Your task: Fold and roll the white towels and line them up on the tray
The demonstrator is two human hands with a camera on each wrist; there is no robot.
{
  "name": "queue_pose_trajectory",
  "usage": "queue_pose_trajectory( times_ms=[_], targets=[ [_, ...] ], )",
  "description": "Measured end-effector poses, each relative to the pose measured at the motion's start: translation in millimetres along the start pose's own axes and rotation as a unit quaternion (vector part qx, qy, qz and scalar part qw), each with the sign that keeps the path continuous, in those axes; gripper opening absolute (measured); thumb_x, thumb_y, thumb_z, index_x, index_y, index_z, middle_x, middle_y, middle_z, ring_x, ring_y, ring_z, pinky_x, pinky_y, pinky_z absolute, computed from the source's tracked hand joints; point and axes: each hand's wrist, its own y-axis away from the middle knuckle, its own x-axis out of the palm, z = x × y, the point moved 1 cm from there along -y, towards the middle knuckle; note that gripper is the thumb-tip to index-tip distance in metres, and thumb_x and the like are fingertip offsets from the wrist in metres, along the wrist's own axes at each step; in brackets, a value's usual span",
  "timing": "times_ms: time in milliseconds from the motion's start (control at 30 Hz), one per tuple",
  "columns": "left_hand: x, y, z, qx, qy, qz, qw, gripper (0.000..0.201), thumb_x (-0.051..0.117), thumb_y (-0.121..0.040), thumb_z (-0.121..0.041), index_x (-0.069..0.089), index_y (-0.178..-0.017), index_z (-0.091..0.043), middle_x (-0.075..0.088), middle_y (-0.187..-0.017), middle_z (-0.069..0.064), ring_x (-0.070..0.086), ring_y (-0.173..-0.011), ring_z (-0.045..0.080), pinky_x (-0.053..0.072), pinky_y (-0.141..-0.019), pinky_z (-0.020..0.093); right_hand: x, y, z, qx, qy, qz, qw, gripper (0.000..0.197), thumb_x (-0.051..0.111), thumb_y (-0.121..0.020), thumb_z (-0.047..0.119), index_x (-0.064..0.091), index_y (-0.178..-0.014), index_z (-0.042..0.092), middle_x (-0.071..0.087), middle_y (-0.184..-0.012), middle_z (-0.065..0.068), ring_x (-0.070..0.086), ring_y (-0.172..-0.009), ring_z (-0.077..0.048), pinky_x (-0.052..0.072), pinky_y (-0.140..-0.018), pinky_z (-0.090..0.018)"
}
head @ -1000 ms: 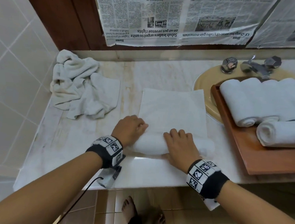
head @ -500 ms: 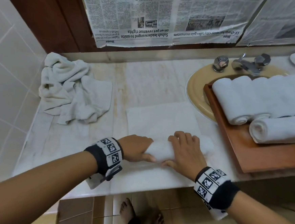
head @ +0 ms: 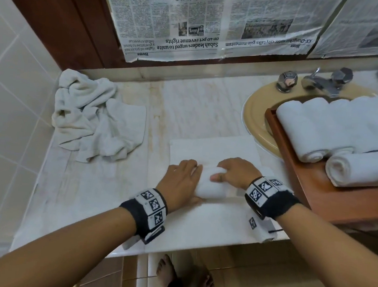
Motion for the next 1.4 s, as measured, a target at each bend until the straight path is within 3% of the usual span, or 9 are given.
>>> queue_pose_trajectory(
  times_ms=[100,300,400,533,633,833,933,1233,1400],
  targets=[
    [-6.7,-14.2,12.4,0.024,0.034,-0.014,0.999,0.081,0.058,-0.083,-0.063,0.043,-0.138,-0.006,0.045,-0.124,0.015,0.047,-0.109,0.033,0.042,-0.08,0.04,11.2,7.4,-0.1,-0.038,0.07,-0.131,0.988,0.056,0.054,-0.086,0.061,0.055,-0.126,0.022,0.047,-0.129,-0.001,0.041,-0.119,-0.022,0.032,-0.096,-0.037],
    [-30.4,-27.3,45.5,0.008,0.213,0.15,0.965,0.054,0.058,-0.085,-0.061,0.057,-0.118,-0.019,0.056,-0.11,0.001,0.055,-0.102,0.022,0.041,-0.082,0.03,35.7,28.0,-1.1,-0.097,0.203,-0.251,0.942,0.07,0.075,-0.056,0.064,0.061,-0.105,0.016,0.057,-0.099,-0.005,0.054,-0.083,-0.027,0.043,-0.074,-0.041],
    [-33.3,-26.2,61.8,-0.028,0.311,0.223,0.923,0.049,0.059,-0.087,-0.056,0.059,-0.12,-0.019,0.061,-0.122,0.001,0.056,-0.11,0.02,0.041,-0.089,0.028,23.1,18.1,12.8,-0.105,0.13,-0.165,0.972,0.057,0.069,-0.073,0.056,0.062,-0.113,0.015,0.061,-0.105,-0.003,0.057,-0.096,-0.027,0.042,-0.084,-0.039],
    [-32.0,-20.2,59.0,-0.005,0.185,-0.004,0.983,0.068,0.054,-0.087,-0.063,0.048,-0.138,-0.02,0.042,-0.139,0.003,0.045,-0.123,0.023,0.035,-0.101,0.034,-6.3,-12.0,17.2,-0.02,-0.028,0.012,0.999,0.036,0.073,-0.077,0.048,0.062,-0.095,0.018,0.061,-0.095,0.001,0.057,-0.092,-0.021,0.041,-0.077,-0.03],
    [-10.8,-9.2,40.8,0.047,0.025,-0.026,0.998,0.104,0.055,-0.071,-0.077,0.022,-0.149,-0.016,0.032,-0.149,0.005,0.036,-0.132,0.026,0.027,-0.108,0.045,-19.9,-35.5,14.5,0.02,-0.112,0.069,0.991,0.026,0.078,-0.076,0.035,0.064,-0.087,0.016,0.062,-0.087,0.001,0.059,-0.09,-0.022,0.042,-0.072,-0.027],
    [-12.5,-36.3,49.2,0.019,0.018,-0.034,0.999,0.08,0.059,-0.079,-0.058,0.032,-0.14,-0.015,0.049,-0.127,0.005,0.051,-0.11,0.027,0.034,-0.089,0.04,-1.5,-8.9,34.1,0.005,0.152,-0.086,0.985,0.083,0.057,-0.075,0.072,0.04,-0.138,0.021,0.043,-0.134,0.0,0.041,-0.12,-0.025,0.032,-0.098,-0.043],
    [-25.1,-54.3,62.9,0.048,0.061,0.018,0.997,0.066,0.065,-0.075,-0.056,0.046,-0.126,-0.02,0.057,-0.113,0.003,0.057,-0.097,0.024,0.041,-0.083,0.035,18.8,-4.8,31.5,0.007,0.229,-0.107,0.968,0.111,0.066,-0.053,0.081,0.039,-0.137,0.015,0.047,-0.129,-0.003,0.048,-0.111,-0.028,0.034,-0.094,-0.045],
    [-37.2,-108.9,107.3,-0.047,0.278,0.17,0.944,0.096,0.088,-0.047,-0.055,0.048,-0.13,-0.027,0.049,-0.118,-0.01,0.051,-0.112,0.017,0.046,-0.092,0.033,-48.7,-71.3,38.8,0.044,0.037,0.086,0.995,0.066,0.09,-0.047,0.054,0.057,-0.097,0.025,0.062,-0.094,0.005,0.06,-0.087,-0.018,0.053,-0.077,-0.034],
    [-43.8,-102.3,96.7,-0.027,0.233,0.206,0.95,0.084,0.09,-0.045,-0.05,0.053,-0.117,-0.026,0.063,-0.109,-0.007,0.06,-0.095,0.015,0.054,-0.085,0.032,-44.7,-73.2,33.6,0.085,-0.047,0.106,0.99,0.091,0.086,-0.041,0.041,0.048,-0.121,0.022,0.059,-0.11,0.003,0.059,-0.098,-0.021,0.052,-0.088,-0.042]
  ],
)
